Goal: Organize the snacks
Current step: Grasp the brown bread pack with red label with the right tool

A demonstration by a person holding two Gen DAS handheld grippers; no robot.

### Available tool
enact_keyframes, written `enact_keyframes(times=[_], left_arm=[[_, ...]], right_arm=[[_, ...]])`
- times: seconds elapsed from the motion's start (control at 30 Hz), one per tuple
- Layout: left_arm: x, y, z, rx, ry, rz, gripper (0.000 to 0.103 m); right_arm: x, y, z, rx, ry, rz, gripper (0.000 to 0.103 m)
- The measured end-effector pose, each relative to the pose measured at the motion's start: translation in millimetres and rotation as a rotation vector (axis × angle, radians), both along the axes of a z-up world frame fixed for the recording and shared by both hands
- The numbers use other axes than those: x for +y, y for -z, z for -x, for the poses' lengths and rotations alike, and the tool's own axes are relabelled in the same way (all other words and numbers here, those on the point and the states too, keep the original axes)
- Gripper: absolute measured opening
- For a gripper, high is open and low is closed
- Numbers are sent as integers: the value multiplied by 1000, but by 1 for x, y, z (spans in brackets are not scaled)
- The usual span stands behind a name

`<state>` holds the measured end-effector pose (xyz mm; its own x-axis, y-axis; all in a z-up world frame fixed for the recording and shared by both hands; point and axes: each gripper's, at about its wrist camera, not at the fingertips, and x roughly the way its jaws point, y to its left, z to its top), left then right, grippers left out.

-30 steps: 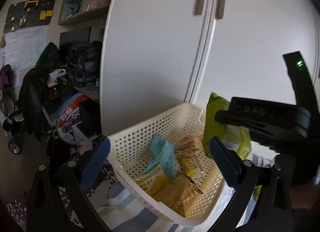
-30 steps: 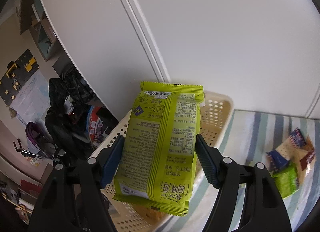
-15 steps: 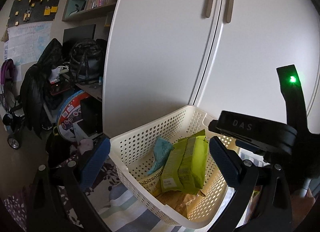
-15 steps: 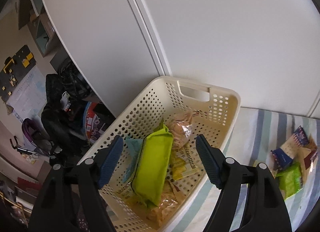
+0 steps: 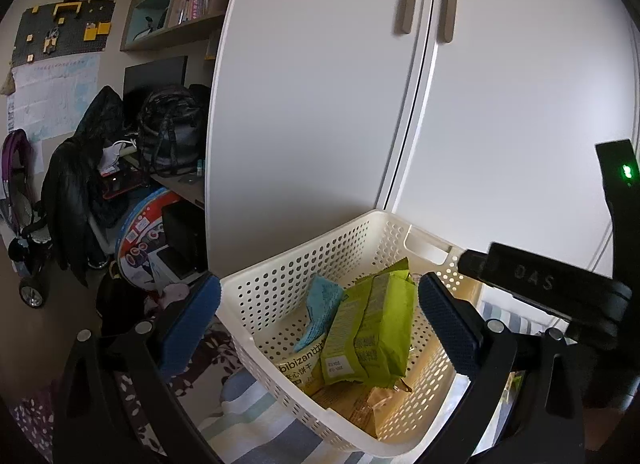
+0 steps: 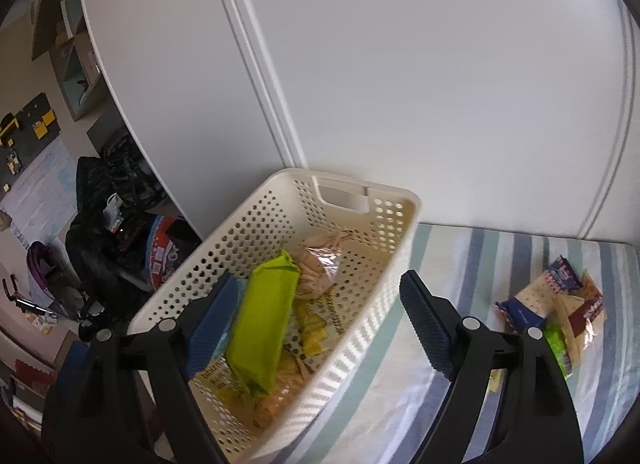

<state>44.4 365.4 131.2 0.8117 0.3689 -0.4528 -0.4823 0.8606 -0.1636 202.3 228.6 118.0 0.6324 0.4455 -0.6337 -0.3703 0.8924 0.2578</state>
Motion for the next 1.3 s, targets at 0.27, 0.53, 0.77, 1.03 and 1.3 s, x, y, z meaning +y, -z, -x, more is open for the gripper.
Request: enact_keyframes(times=[0.27, 0.53, 0.77, 1.03, 1.3], left_arm=[[-11, -1, -3, 4, 33, -28, 100], [-39, -2, -7, 6, 138, -81, 100], [-62, 2, -11, 17, 236, -116, 100], [-80, 5, -13, 28, 289, -152, 100], [-85, 6, -14, 32, 302, -171, 100]], right_arm=[[-35, 13, 5, 7, 46, 9, 85], [-110, 32, -2, 54, 180, 50, 85], [-196, 55, -26, 175, 362, -17, 85], [-250, 95, -50, 338, 488, -187, 86], [-255, 126, -76, 439, 512, -334, 87]])
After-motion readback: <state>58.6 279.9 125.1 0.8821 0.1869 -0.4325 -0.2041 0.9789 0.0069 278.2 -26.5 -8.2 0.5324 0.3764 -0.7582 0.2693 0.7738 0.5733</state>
